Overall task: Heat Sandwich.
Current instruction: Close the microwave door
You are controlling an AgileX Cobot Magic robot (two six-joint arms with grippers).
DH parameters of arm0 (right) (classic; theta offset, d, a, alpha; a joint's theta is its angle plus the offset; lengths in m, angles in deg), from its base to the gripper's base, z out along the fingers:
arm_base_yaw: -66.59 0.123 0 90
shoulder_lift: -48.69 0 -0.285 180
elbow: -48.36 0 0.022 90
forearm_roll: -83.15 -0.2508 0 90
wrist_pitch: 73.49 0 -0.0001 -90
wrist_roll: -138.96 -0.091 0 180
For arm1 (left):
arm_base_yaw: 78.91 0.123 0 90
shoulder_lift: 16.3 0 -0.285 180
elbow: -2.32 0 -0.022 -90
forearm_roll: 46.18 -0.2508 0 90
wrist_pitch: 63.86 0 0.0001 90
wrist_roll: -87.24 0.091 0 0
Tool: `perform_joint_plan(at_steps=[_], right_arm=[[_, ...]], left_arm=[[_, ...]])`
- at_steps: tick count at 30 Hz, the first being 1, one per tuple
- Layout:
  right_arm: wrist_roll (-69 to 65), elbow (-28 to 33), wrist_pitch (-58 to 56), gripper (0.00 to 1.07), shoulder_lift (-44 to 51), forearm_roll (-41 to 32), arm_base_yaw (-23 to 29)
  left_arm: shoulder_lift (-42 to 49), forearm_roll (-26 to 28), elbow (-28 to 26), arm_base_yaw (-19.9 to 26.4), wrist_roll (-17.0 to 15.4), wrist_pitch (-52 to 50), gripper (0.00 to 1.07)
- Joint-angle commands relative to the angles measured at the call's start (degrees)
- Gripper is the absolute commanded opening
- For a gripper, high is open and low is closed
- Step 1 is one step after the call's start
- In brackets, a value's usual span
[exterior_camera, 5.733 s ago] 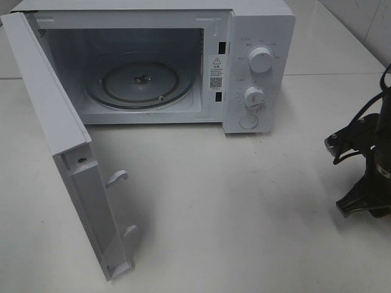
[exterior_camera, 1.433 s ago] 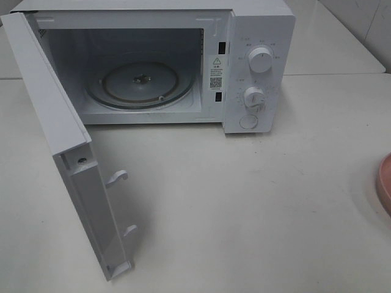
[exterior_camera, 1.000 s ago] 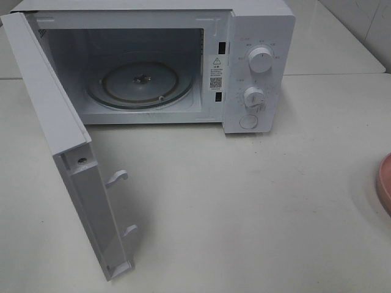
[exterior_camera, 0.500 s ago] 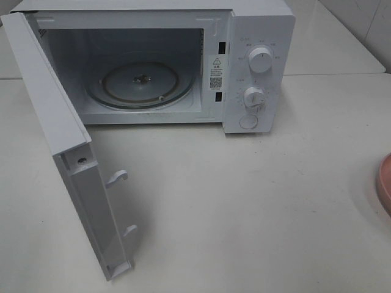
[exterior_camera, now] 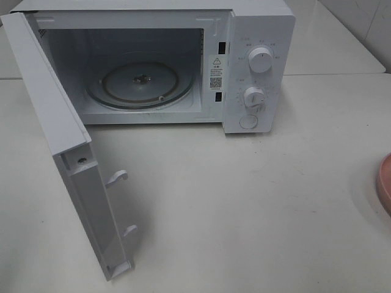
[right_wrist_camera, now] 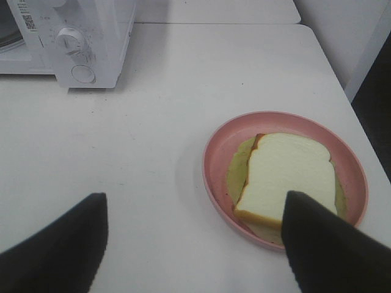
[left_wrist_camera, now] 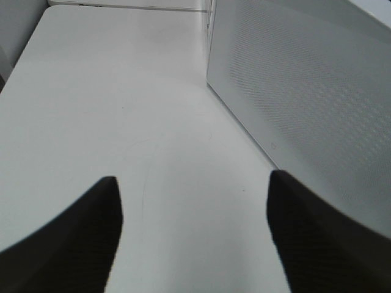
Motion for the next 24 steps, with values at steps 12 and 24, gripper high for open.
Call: perform_joint_plan(at_steps=[12,24], right_arm=[[0.6,0.1,0.6,0.75,1.7,0.1,-0.5],[0.6,0.1,0.6,0.75,1.7,0.1,-0.5]], left_arm=[[-14.0,-0.7,3.7,-0.3,-0.2,-19.0,0.0],[-23.8,-0.8,16.7,-0.3,-0.2,-56.0,0.0]])
